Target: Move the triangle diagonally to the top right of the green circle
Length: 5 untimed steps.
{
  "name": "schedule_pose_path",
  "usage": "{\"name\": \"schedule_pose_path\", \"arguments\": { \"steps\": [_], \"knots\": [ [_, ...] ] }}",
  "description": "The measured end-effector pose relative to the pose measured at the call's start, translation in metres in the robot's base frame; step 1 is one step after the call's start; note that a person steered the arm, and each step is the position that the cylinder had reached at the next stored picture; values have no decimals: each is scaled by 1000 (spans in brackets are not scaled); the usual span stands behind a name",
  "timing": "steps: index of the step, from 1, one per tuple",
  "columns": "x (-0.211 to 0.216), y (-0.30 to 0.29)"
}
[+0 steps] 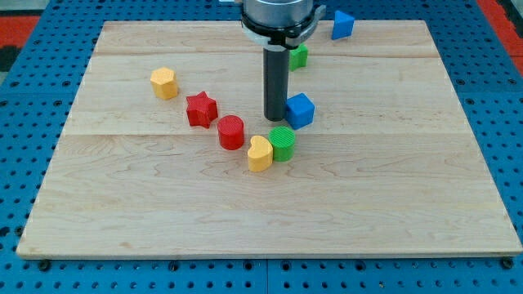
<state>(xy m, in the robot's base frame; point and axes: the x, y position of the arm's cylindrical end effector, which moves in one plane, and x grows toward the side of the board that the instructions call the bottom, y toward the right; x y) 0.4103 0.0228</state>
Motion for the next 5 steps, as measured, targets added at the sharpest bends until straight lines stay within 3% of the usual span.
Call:
{"name": "schedule_pose_path", "arguments": {
  "steps": [5],
  "knots": [
    [17, 78]
  ]
}}
